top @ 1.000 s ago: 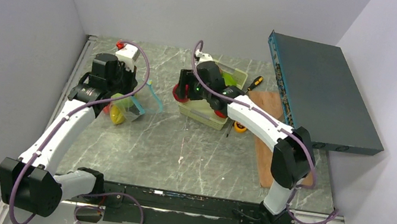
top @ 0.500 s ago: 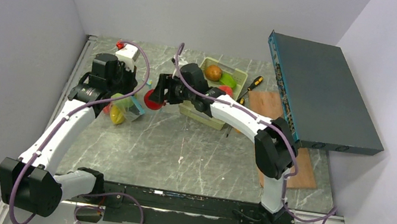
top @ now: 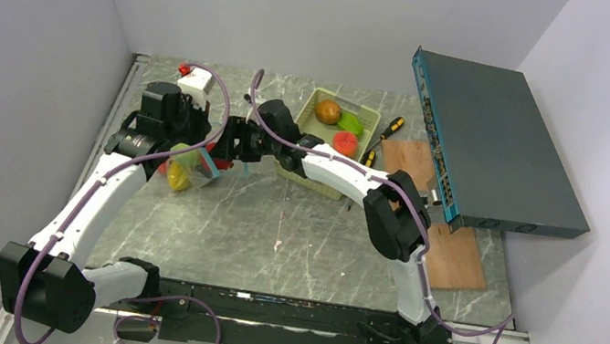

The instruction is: Place the food in the zip-top bag and seal the zipper

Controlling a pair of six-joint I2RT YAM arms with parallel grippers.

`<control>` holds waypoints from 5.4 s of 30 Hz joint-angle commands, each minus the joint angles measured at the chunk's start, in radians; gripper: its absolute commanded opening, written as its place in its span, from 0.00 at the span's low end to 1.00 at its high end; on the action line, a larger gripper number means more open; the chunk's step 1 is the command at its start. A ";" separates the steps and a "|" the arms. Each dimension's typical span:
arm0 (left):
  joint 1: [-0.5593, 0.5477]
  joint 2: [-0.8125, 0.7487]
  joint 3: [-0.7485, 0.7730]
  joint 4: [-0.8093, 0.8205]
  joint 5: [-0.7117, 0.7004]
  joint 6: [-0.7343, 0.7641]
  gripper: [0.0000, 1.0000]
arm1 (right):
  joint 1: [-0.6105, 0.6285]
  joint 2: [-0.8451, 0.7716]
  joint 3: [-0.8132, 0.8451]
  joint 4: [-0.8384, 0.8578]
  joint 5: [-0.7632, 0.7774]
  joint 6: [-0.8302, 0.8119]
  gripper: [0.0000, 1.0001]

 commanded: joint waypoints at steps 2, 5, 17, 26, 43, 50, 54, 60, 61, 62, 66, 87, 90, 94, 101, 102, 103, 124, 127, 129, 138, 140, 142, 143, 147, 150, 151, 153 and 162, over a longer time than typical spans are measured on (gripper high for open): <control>-0.004 -0.036 0.012 0.024 -0.016 -0.012 0.00 | 0.014 0.023 0.017 0.136 -0.102 0.075 0.55; -0.004 -0.042 0.009 0.026 -0.026 -0.018 0.00 | 0.021 0.026 0.004 0.141 -0.099 0.069 0.72; -0.004 -0.047 0.005 0.027 -0.043 -0.019 0.00 | 0.016 -0.032 0.032 -0.043 -0.003 -0.053 0.94; -0.004 -0.062 0.003 0.029 -0.053 -0.019 0.00 | -0.028 -0.189 -0.108 -0.131 0.133 -0.093 0.92; -0.004 -0.068 0.000 0.032 -0.056 -0.018 0.00 | -0.047 -0.016 -0.064 -0.066 0.074 -0.061 0.49; -0.004 -0.072 -0.001 0.033 -0.064 -0.017 0.00 | -0.042 -0.016 -0.044 -0.032 0.030 -0.021 0.17; -0.004 -0.081 0.002 0.026 -0.079 -0.018 0.00 | -0.042 -0.066 0.004 -0.034 -0.003 0.017 0.00; -0.006 -0.166 -0.016 0.038 -0.139 -0.018 0.00 | -0.041 -0.091 0.129 -0.026 -0.067 0.093 0.00; -0.006 -0.195 -0.031 0.053 -0.161 -0.018 0.00 | -0.041 -0.091 0.153 -0.026 -0.077 0.103 0.00; -0.007 -0.241 -0.051 0.073 -0.179 -0.018 0.00 | -0.042 -0.092 0.169 -0.024 -0.084 0.114 0.00; -0.009 -0.354 -0.137 0.182 -0.283 -0.027 0.00 | -0.037 -0.116 0.208 -0.022 -0.097 0.126 0.00; -0.009 -0.093 0.003 0.001 -0.304 -0.086 0.00 | -0.008 -0.091 0.255 -0.137 -0.022 0.021 0.00; -0.009 -0.169 -0.049 0.067 -0.316 -0.081 0.00 | 0.001 -0.113 0.271 -0.143 -0.015 0.007 0.00; -0.009 -0.180 -0.067 0.088 -0.334 -0.081 0.00 | 0.005 -0.126 0.224 -0.127 -0.005 -0.002 0.06; -0.009 -0.080 -0.006 0.010 -0.342 -0.085 0.00 | 0.003 -0.123 0.152 -0.117 -0.003 0.001 0.13; -0.009 -0.084 -0.012 0.015 -0.342 -0.084 0.00 | 0.005 -0.126 0.147 -0.117 -0.001 -0.001 0.15; -0.009 -0.087 -0.015 0.018 -0.341 -0.083 0.00 | 0.005 -0.127 0.146 -0.121 0.002 -0.005 0.17; -0.009 -0.119 -0.027 0.027 -0.365 -0.075 0.00 | 0.004 -0.289 0.172 -0.384 0.345 -0.285 0.69; -0.009 -0.120 -0.027 0.028 -0.365 -0.075 0.00 | 0.003 -0.338 0.146 -0.406 0.436 -0.337 0.71; -0.009 -0.121 -0.028 0.029 -0.364 -0.075 0.00 | 0.002 -0.369 0.121 -0.416 0.491 -0.365 0.73; -0.009 -0.124 -0.031 0.031 -0.366 -0.073 0.00 | -0.028 -0.491 -0.063 -0.397 0.811 -0.442 0.74; -0.009 -0.126 -0.031 0.031 -0.366 -0.072 0.00 | -0.038 -0.493 -0.103 -0.394 0.892 -0.458 0.74; -0.009 -0.127 -0.034 0.035 -0.364 -0.071 0.00 | -0.053 -0.466 -0.104 -0.420 0.964 -0.459 0.75; -0.008 -0.126 -0.035 0.034 -0.364 -0.071 0.00 | -0.060 -0.448 -0.097 -0.443 0.989 -0.457 0.75; -0.008 -0.123 -0.033 0.031 -0.367 -0.072 0.00 | -0.085 -0.363 -0.045 -0.527 1.054 -0.454 0.76; -0.008 -0.124 -0.035 0.033 -0.369 -0.072 0.00 | -0.102 -0.299 -0.011 -0.578 1.067 -0.452 0.78; -0.008 -0.125 -0.036 0.034 -0.368 -0.072 0.00 | -0.106 -0.281 -0.005 -0.584 1.065 -0.455 0.79; -0.009 -0.123 -0.034 0.035 -0.368 -0.071 0.00 | -0.115 -0.245 0.005 -0.596 1.051 -0.456 0.80; -0.009 -0.123 -0.035 0.034 -0.376 -0.070 0.00 | -0.130 -0.067 0.102 -0.720 1.080 -0.434 0.84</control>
